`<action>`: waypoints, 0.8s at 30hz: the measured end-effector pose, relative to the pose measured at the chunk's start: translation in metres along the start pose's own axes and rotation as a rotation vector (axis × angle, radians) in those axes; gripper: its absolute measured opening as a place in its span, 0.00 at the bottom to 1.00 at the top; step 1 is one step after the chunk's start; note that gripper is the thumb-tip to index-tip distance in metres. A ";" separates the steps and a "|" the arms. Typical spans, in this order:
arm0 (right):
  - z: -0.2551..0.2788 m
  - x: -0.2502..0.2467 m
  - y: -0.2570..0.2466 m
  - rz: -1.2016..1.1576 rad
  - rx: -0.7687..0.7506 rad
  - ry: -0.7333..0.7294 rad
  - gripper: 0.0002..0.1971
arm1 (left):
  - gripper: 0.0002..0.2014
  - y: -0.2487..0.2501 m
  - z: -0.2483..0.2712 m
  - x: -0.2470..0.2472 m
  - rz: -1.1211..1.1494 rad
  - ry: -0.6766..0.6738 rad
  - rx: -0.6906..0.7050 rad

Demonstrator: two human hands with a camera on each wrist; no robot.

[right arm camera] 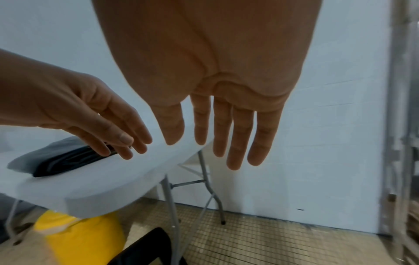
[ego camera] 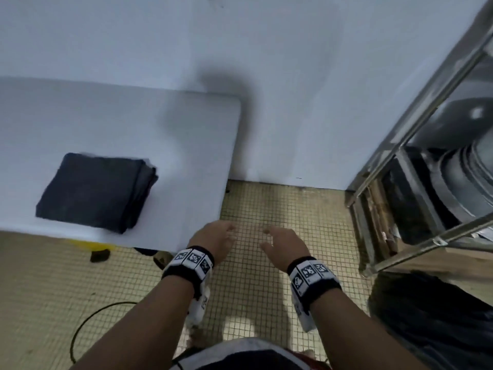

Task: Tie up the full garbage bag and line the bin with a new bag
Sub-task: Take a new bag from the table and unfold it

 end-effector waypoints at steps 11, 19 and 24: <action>-0.047 0.137 -0.167 0.183 -0.191 -0.096 0.21 | 0.20 -0.218 0.037 -0.021 0.037 0.053 -0.194; -0.085 0.191 -0.234 0.246 -0.241 -0.178 0.22 | 0.19 -0.315 0.044 -0.034 0.119 0.111 -0.329; -0.125 0.206 -0.267 0.264 -0.274 -0.174 0.22 | 0.23 -0.356 0.019 -0.046 0.080 0.198 -0.415</action>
Point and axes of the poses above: each hand's wrist, its own z-axis away from the middle knuckle, its own x-axis out of the palm, y = z × x, the point moved 9 cm from there along -z, towards the middle knuckle, and after that the axes turned 13 degrees about -z, right-handed, at the moved point
